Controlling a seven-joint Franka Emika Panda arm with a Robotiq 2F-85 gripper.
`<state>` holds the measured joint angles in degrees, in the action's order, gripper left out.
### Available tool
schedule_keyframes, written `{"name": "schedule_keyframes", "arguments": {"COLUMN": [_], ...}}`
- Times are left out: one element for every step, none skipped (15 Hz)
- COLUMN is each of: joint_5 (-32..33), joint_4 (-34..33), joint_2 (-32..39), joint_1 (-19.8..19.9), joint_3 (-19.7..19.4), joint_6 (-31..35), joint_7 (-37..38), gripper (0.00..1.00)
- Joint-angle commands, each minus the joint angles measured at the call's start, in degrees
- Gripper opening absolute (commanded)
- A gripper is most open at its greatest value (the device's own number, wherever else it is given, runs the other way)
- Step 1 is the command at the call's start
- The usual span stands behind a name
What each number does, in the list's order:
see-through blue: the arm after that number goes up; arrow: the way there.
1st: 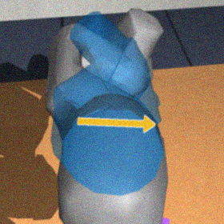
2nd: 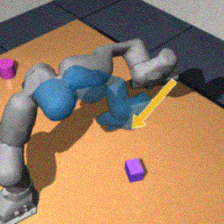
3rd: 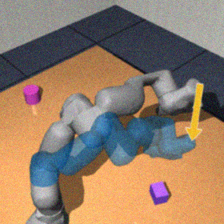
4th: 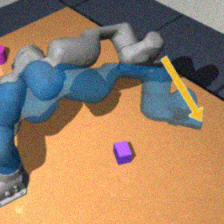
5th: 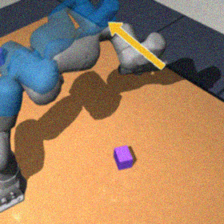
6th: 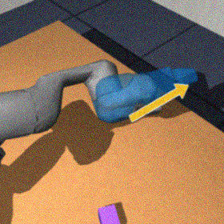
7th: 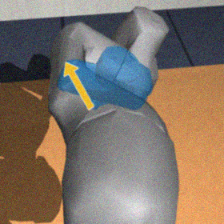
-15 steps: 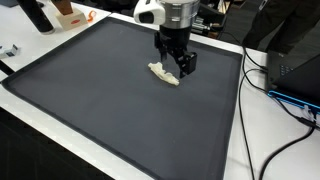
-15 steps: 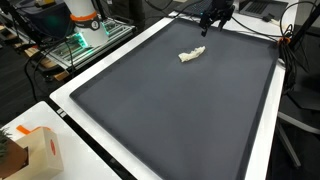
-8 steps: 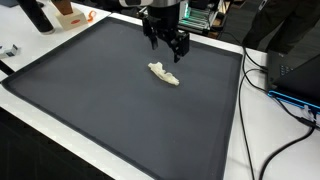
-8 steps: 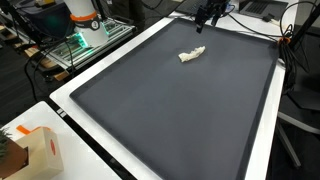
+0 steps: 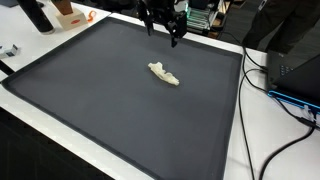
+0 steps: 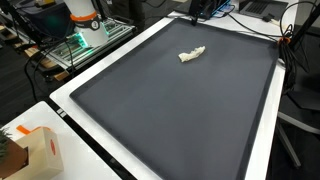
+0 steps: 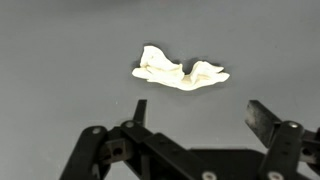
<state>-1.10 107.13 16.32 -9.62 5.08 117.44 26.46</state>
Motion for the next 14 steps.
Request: {"name": "schedule_keyframes", "arguments": {"joint_5": [-0.15,-0.19,-0.22,-0.22,-0.23,-0.24,-0.25,-0.76,-0.69,-1.87,-2.09,-1.63,-2.27,-2.09], "joint_4": [0.2,0.47,0.77,1.03,1.16,1.18,1.2,1.09,1.32,1.51,1.83,2.04,2.1,2.43], "joint_2": [-0.49,-0.92,-1.26,-1.49,-1.6,-1.61,-1.61,-0.61,0.23,0.87,1.6,2.42,3.4,4.25], "joint_1": [-0.21,-0.1,-0.02,0.02,0.04,0.04,0.04,0.35,0.43,0.71,0.77,0.6,0.71,0.61], "joint_3": [-0.35,-0.33,-0.31,-0.3,-0.29,-0.29,-0.29,-0.26,-0.27,0.01,0.09,0.02,0.34,0.28], "joint_6": [-0.14,-0.14,-0.14,-0.14,-0.14,-0.14,-0.14,0.5,1.92,2.83,4.15,4.93,4.89,5.92], "joint_7": [-0.26,-0.44,-0.58,-0.63,-0.65,-0.66,-0.66,-1.72,-2.35,-3.63,-4.53,-4.94,-6.55,-7.03], "gripper": [1.0,1.0,1.0,1.0,1.0,1.0,1.0,1.0,1.0,1.0,1.0,1.0,1.0,1.0]}}
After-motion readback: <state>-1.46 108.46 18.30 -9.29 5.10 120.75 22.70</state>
